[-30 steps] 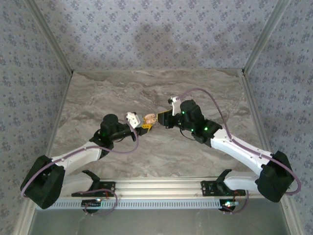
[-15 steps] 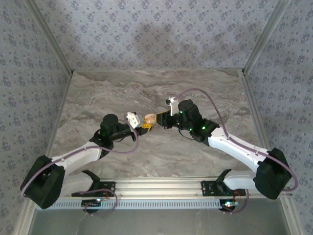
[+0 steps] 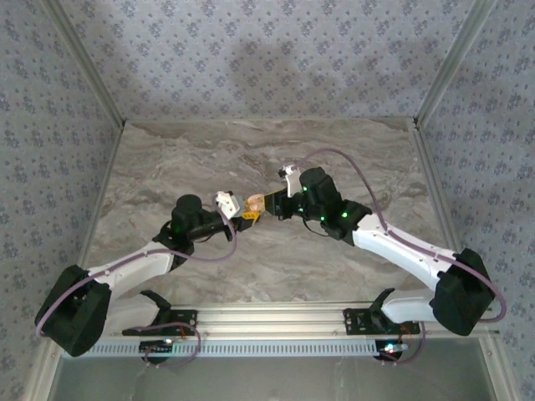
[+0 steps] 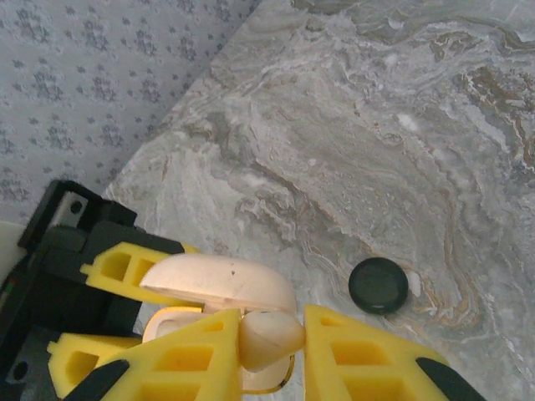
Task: Insert wireless bluetooth earbuds into charging case
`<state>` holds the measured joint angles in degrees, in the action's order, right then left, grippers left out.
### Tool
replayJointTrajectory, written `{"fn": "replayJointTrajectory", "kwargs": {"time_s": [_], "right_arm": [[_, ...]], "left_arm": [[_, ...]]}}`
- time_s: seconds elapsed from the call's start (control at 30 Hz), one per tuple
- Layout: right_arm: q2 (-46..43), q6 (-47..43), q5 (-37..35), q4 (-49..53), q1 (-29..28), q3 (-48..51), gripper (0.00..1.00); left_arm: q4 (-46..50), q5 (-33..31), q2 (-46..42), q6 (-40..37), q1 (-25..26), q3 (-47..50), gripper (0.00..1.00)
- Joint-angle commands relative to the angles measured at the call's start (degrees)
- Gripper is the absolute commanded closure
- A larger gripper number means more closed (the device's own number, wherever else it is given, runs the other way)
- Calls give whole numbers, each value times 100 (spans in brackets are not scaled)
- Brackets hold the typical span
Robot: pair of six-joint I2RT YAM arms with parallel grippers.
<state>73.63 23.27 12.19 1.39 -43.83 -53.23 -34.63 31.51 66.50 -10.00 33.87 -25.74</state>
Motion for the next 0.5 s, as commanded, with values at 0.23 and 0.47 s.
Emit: {"fn": "replayJointTrajectory", "kwargs": {"time_s": [0.23,0.47], "right_arm": [[87,-444,-173,856,-123,-385,77],[339,-431,-90,778,-196,-510,76]], "left_arm": [[-246,112,-128,29,32,-158,98],[-242,119,-154,33,32,-151,98]]}}
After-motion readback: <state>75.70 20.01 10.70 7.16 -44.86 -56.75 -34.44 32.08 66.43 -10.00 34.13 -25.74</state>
